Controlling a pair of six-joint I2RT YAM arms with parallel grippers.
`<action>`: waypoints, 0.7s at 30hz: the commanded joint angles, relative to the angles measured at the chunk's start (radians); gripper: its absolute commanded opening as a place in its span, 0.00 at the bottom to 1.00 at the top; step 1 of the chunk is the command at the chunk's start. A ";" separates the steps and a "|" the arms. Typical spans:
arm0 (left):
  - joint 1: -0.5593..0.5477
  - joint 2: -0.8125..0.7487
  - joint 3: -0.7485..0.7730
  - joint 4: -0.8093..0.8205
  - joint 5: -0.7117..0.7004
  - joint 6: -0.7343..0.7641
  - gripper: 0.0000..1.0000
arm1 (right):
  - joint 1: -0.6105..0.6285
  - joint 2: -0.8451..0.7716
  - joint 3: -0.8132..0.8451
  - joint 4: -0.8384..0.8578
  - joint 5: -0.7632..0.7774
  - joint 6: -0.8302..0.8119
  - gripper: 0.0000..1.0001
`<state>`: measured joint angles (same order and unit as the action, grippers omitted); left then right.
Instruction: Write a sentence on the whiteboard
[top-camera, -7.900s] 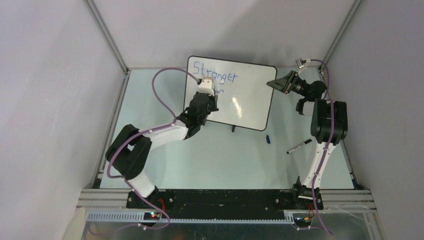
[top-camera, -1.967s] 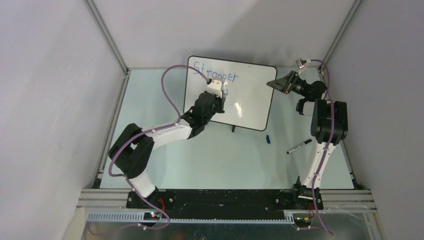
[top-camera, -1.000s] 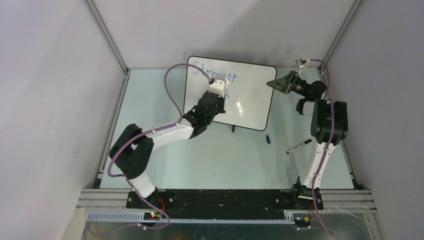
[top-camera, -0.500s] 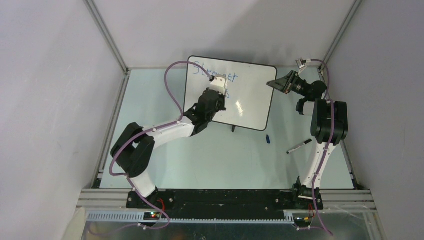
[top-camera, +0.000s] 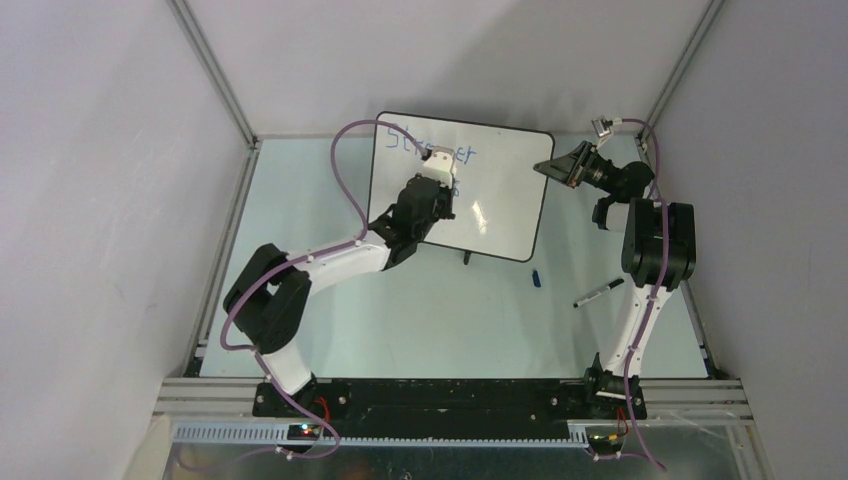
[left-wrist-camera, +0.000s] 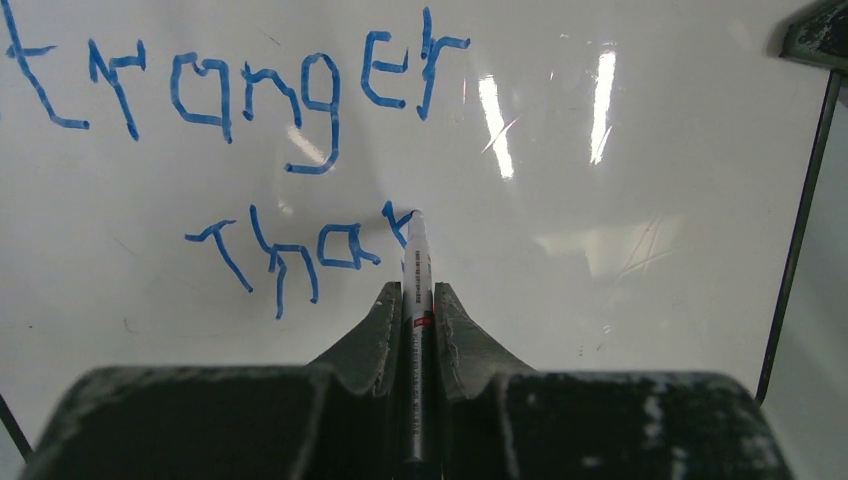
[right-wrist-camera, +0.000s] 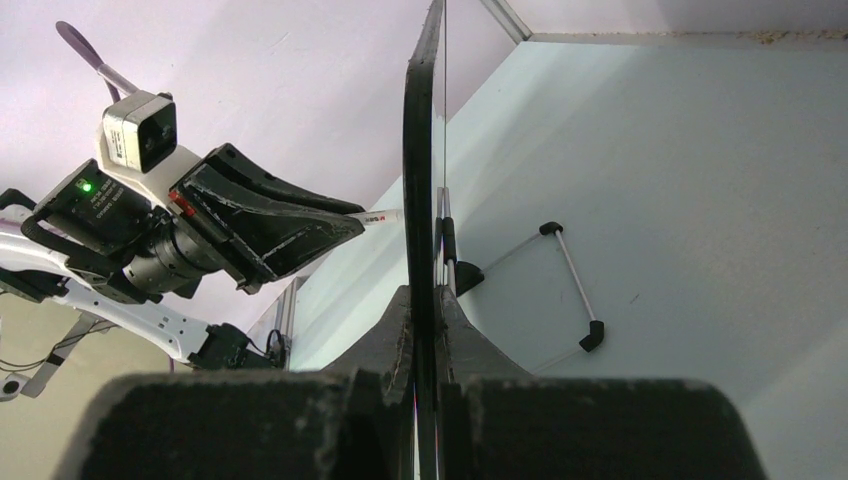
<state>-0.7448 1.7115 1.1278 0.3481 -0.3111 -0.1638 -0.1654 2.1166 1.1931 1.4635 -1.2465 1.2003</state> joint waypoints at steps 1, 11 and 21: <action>0.006 0.013 0.034 0.022 0.041 0.016 0.00 | 0.001 -0.076 0.010 0.043 -0.007 0.064 0.00; 0.005 0.005 0.018 0.028 0.072 0.017 0.00 | 0.001 -0.078 0.011 0.044 -0.008 0.063 0.00; 0.001 -0.020 -0.037 0.028 0.071 0.008 0.00 | 0.000 -0.078 0.010 0.043 -0.008 0.065 0.00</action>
<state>-0.7441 1.7142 1.1206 0.3664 -0.2543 -0.1642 -0.1658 2.1166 1.1927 1.4635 -1.2469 1.2003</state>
